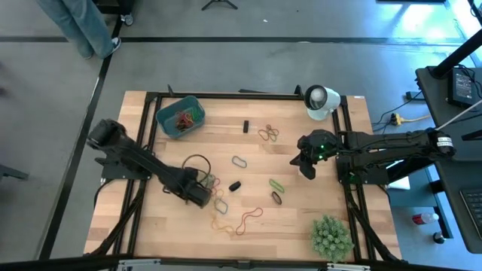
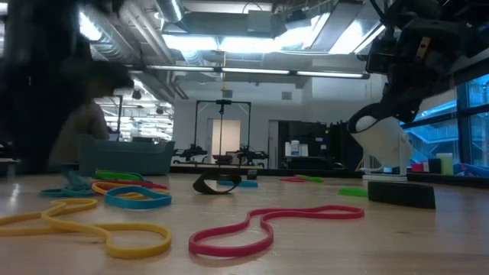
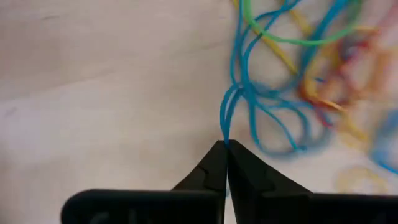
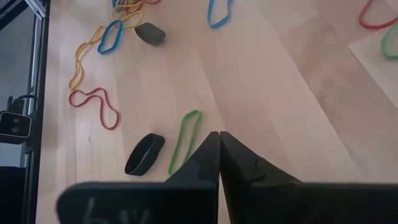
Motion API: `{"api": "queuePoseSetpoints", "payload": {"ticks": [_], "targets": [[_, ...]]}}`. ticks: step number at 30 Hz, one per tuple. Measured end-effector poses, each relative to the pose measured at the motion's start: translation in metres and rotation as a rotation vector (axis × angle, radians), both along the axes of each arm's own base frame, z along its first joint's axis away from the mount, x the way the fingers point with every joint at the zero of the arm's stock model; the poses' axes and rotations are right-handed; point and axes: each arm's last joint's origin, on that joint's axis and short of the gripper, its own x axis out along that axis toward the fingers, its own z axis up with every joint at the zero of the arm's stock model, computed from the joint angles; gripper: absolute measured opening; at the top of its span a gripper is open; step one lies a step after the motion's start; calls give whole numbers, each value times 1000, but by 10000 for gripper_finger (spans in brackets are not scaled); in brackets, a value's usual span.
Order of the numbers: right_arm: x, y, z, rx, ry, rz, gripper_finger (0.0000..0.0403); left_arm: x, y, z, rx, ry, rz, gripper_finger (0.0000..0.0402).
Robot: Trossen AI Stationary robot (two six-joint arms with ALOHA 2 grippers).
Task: Pick and place rubber bands into bin
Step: Put the blue rubber band into the bin
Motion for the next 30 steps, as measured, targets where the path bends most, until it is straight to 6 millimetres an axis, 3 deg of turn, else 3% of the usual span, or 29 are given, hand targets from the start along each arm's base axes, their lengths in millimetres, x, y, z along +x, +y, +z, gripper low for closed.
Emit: {"api": "queuePoseSetpoints", "payload": {"ticks": [7,13,20,30], "targets": [[0,0,0,-1,-1,0,20,-32,13,77,55,-62,24,3],[1,0,1,-1,-16,-3,21,-51,38,125,217,-21,31,2],[4,-2,4,-17,-59,-24,21,-57,91,143,380,31,-12,2],[7,-5,8,-33,-95,-157,21,-66,200,147,416,142,-140,2]]}}
